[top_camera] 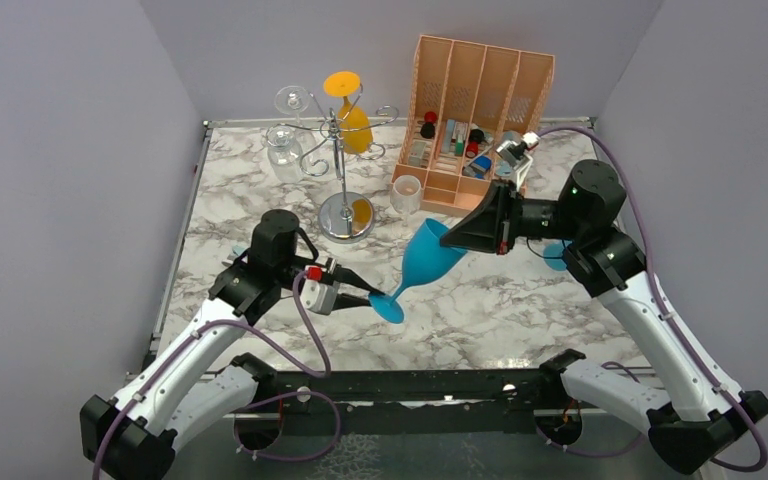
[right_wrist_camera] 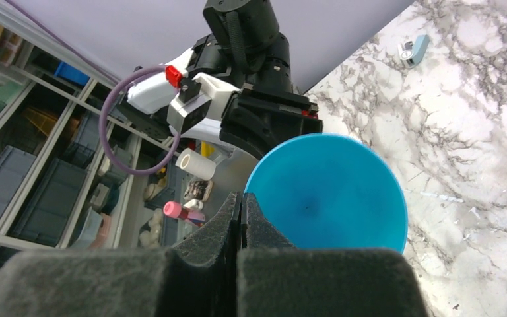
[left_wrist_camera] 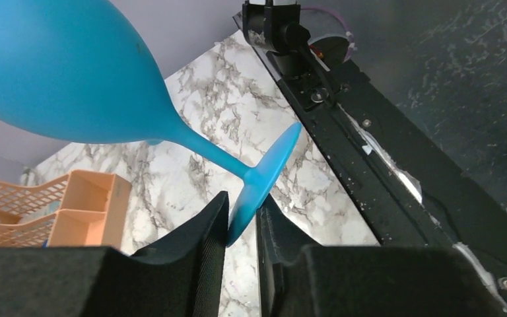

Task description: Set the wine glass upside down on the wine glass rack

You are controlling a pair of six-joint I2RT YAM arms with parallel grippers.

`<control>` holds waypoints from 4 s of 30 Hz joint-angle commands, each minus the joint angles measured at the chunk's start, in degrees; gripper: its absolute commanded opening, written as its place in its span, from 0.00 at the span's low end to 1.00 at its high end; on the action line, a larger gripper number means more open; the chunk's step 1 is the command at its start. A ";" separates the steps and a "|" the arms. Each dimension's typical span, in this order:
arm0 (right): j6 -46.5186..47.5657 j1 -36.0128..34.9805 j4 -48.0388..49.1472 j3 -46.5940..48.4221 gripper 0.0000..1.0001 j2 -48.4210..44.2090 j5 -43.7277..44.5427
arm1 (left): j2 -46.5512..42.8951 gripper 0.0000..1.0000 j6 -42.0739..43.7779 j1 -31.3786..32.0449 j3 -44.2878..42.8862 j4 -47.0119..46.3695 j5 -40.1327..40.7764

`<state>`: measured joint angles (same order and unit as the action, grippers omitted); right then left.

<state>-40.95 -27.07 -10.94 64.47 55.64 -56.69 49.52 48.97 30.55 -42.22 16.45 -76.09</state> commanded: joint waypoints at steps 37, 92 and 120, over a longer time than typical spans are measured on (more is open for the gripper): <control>16.95 -0.26 -18.23 6.72 1.00 -2.99 16.22 | -14.70 0.00 -37.03 0.49 3.07 -12.80 26.78; 12.42 -0.25 -14.13 2.10 1.00 -6.86 19.29 | 5.23 0.00 -111.48 0.48 -27.55 4.63 81.88; 13.53 -0.26 -16.49 3.37 1.00 -7.07 20.10 | 9.20 0.00 -111.28 -1.29 -27.52 -2.96 90.24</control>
<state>-28.42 -27.03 -26.57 65.63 48.73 -38.20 59.59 -63.37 30.20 -68.75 16.45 11.25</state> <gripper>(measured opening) 0.995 0.020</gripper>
